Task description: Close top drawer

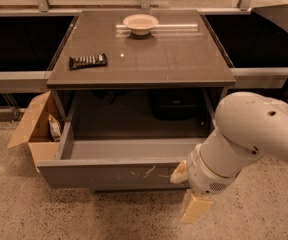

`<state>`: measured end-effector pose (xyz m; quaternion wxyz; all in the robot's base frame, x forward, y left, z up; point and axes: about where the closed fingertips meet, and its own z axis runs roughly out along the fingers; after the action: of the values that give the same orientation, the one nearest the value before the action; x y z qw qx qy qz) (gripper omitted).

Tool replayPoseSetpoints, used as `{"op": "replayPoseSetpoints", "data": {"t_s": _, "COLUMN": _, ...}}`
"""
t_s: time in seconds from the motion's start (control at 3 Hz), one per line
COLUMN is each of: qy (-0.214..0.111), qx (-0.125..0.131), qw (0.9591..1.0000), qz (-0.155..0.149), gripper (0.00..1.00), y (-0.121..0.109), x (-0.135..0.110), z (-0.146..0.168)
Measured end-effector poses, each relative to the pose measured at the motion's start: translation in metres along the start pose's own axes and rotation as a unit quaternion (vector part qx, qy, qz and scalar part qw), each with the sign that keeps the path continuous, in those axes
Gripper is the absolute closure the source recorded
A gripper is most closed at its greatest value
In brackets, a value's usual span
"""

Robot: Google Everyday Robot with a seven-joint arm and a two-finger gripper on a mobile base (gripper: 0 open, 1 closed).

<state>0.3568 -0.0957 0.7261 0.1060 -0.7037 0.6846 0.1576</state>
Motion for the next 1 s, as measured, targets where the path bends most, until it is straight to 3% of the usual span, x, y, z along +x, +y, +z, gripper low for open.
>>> {"op": "replayPoseSetpoints", "data": {"t_s": 0.33, "qy": -0.010, "qx": 0.003, "qw": 0.9998, "qz": 0.017, "gripper": 0.61, "y": -0.001, "x": 0.017, "z": 0.020}}
{"op": "replayPoseSetpoints", "data": {"t_s": 0.67, "qy": -0.019, "qx": 0.019, "qw": 0.9991, "qz": 0.034, "gripper": 0.85, "y": -0.016, "x": 0.036, "z": 0.037}}
{"op": "replayPoseSetpoints", "data": {"t_s": 1.0, "qy": -0.019, "qx": 0.038, "qw": 0.9979, "qz": 0.049, "gripper": 0.83, "y": -0.036, "x": 0.050, "z": 0.046}}
